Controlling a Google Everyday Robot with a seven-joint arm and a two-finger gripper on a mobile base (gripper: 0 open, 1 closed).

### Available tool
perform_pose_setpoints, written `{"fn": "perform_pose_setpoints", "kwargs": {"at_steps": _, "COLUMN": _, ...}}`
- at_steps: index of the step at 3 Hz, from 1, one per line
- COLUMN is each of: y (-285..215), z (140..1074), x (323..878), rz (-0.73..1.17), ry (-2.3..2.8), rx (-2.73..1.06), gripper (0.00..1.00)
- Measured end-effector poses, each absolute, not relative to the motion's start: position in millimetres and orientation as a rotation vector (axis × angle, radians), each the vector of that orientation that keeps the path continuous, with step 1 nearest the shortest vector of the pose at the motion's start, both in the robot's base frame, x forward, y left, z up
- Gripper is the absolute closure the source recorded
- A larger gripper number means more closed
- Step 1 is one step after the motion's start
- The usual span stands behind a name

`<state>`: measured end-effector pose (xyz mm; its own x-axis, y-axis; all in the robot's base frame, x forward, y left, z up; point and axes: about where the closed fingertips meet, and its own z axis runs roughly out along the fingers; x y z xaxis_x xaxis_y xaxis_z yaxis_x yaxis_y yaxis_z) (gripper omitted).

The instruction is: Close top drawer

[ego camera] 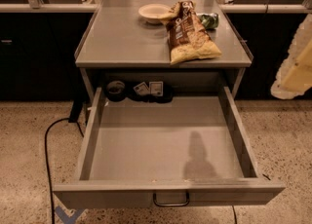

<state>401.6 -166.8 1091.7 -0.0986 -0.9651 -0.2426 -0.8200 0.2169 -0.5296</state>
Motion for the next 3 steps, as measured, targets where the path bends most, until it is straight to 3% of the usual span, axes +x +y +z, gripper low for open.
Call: {"fn": "perform_pose_setpoints", "kwargs": {"at_steps": 3, "y": -166.8, "z": 1091.7, "x": 401.6, "rz": -0.352, "ry": 1.959, "rx": -1.644, "gripper": 0.00}}
